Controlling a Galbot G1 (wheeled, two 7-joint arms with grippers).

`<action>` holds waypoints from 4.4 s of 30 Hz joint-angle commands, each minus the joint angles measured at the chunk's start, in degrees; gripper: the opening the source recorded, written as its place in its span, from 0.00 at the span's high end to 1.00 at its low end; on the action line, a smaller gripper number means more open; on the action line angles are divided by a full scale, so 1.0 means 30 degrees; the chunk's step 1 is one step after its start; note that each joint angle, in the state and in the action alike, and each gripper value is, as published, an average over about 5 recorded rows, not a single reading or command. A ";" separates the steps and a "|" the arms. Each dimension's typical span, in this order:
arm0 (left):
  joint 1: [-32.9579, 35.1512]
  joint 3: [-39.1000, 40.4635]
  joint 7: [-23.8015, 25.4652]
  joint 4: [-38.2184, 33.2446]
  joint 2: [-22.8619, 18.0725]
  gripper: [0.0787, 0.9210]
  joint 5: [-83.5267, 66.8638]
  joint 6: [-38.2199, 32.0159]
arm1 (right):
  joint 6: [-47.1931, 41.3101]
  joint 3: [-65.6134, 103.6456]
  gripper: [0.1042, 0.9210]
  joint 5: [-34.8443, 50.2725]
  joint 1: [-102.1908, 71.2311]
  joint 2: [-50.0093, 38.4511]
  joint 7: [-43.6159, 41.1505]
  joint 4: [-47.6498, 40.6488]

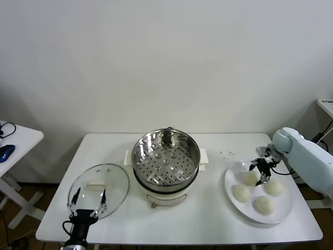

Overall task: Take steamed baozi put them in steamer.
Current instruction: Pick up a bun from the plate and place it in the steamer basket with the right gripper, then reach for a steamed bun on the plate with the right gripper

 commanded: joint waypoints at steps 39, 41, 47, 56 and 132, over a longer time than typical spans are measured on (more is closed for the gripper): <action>0.0534 0.0047 -0.0002 -0.0436 0.0073 0.12 0.0206 0.0130 | 0.6528 -0.6193 0.23 -0.4748 0.9550 0.9875 -0.1468 0.8224; 0.0590 0.0043 -0.0003 -0.0525 0.0076 0.12 0.0206 0.0160 | 0.6778 -0.6020 0.23 -0.5419 0.8862 1.0464 -0.1402 0.7322; 0.0704 0.0092 0.0001 -0.0597 0.0084 0.12 0.0248 0.0180 | 0.7310 -0.5813 0.23 -0.6826 0.7581 1.1208 -0.1165 0.5343; 0.0540 0.0212 0.0018 -0.0530 0.0038 0.12 0.0377 0.0252 | 0.7741 -0.5327 0.23 -0.8050 0.6357 1.1743 -0.0944 0.3589; 0.0562 0.0626 -0.0052 -0.0760 0.0114 0.12 0.0778 0.0291 | -0.3415 -0.4598 0.12 0.5831 0.2079 -0.5946 0.0364 1.0471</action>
